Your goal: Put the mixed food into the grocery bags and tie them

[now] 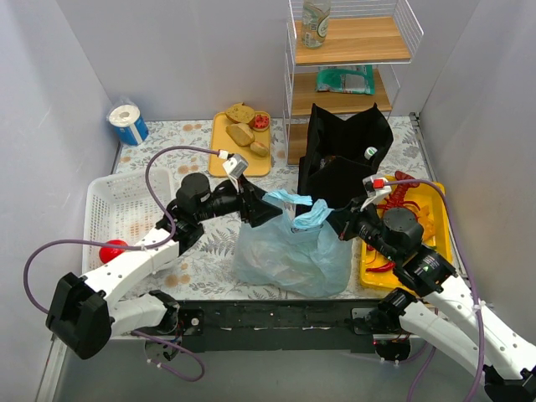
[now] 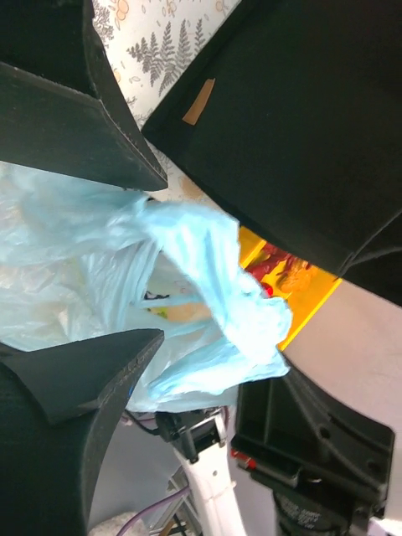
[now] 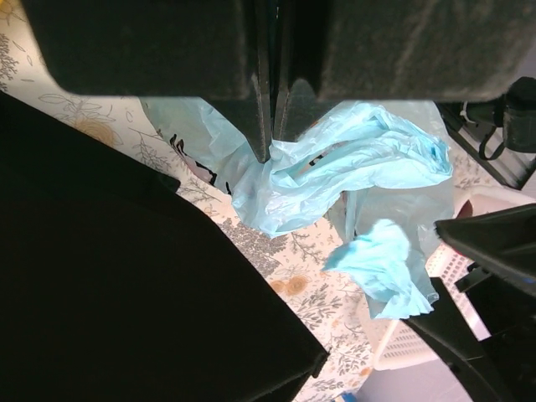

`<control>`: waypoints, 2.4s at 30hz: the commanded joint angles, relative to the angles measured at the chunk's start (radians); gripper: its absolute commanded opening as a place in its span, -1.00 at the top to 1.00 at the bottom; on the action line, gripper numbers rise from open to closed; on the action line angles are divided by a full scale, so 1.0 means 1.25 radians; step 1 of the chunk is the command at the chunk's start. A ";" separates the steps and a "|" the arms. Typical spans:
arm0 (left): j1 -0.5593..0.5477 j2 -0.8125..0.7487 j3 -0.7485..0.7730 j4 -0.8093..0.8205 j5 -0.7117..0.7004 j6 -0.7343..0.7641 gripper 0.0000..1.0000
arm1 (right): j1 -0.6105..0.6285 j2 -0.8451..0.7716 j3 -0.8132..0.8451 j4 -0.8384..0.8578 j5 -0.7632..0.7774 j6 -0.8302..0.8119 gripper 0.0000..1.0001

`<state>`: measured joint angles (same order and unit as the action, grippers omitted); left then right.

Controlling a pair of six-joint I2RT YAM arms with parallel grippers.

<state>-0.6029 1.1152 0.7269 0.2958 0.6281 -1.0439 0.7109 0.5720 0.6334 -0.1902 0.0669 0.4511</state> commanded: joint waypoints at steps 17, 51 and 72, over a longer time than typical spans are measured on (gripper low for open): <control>-0.069 0.051 0.037 0.011 0.017 0.066 -0.16 | -0.001 0.036 -0.087 0.297 -0.049 0.137 0.97; -0.180 0.092 0.088 -0.088 -0.085 0.142 -0.48 | 0.088 0.135 -0.094 0.407 0.092 0.186 0.97; -0.180 0.096 0.129 -0.181 -0.137 0.180 1.00 | 0.112 0.037 -0.023 0.248 0.046 -0.007 0.09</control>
<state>-0.8242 1.2556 0.8371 0.1257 0.4808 -0.8478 0.8467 0.6788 0.5091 0.1654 0.1688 0.5667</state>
